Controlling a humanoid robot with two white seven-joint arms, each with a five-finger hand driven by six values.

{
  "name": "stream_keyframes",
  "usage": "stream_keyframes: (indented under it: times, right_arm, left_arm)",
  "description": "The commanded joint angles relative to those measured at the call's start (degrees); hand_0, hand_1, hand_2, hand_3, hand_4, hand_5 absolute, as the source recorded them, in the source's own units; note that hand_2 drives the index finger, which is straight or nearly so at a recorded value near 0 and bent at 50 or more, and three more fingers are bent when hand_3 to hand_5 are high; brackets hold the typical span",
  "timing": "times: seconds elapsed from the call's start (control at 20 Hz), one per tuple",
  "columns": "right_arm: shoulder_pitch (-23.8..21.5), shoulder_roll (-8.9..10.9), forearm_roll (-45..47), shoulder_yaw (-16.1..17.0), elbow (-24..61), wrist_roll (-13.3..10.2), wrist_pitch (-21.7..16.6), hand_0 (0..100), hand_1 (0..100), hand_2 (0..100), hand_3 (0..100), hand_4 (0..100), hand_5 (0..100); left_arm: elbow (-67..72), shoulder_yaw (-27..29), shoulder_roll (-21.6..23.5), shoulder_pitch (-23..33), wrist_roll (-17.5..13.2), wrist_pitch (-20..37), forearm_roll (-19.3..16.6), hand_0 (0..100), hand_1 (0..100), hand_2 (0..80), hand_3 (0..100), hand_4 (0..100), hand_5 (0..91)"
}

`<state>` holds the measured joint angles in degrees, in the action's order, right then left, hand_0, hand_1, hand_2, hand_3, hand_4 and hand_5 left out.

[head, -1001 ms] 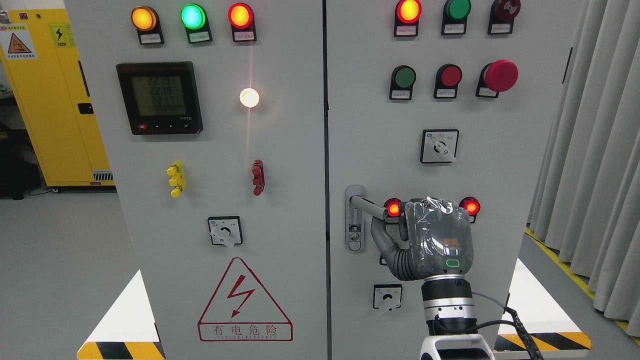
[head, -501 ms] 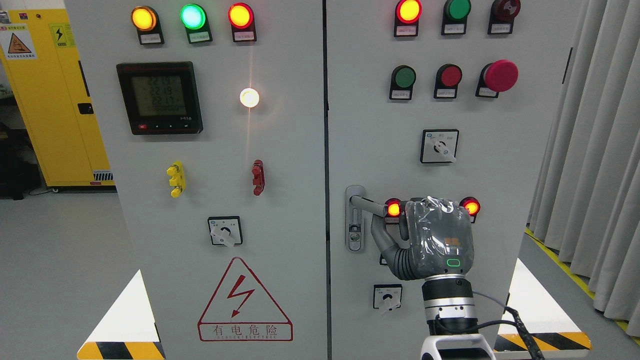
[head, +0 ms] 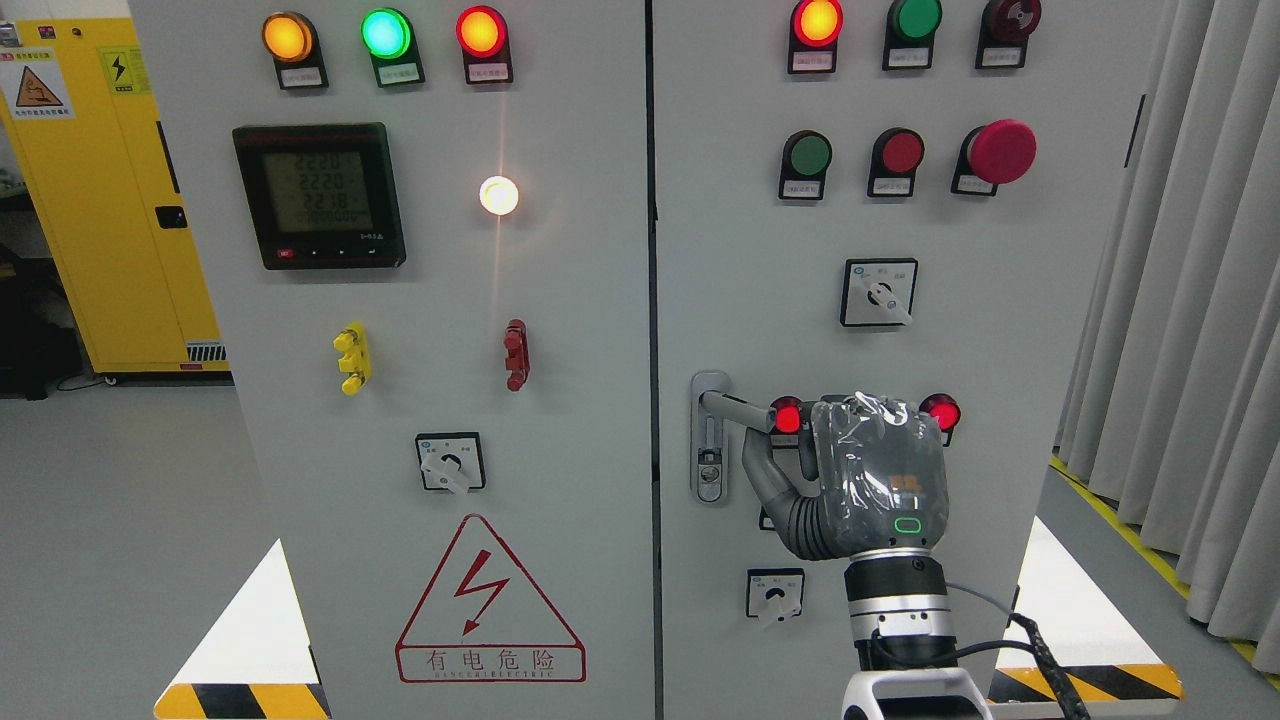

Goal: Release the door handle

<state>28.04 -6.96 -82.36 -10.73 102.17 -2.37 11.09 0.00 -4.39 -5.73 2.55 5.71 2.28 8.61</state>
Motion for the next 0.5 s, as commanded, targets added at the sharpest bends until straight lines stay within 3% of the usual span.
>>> stream_keyframes:
  times: [0.0,0.45]
  right_arm:
    - [0.00,0.01,0.00,0.01,0.13,-0.09,0.08,56,35,100,100,100,100]
    - [-2.54,0.10,0.00,0.01,1.27,-0.53,-0.01,56,35,100,100,100,100]
  left_arm:
    - [-0.88,0.00,-0.07,0.00,0.01,0.01,0.00,12,56,0.0,0,0,0.0]
    - [-0.88,0.00,-0.07,0.00,0.01,0.01,0.00,12,56,0.0,0,0,0.0]
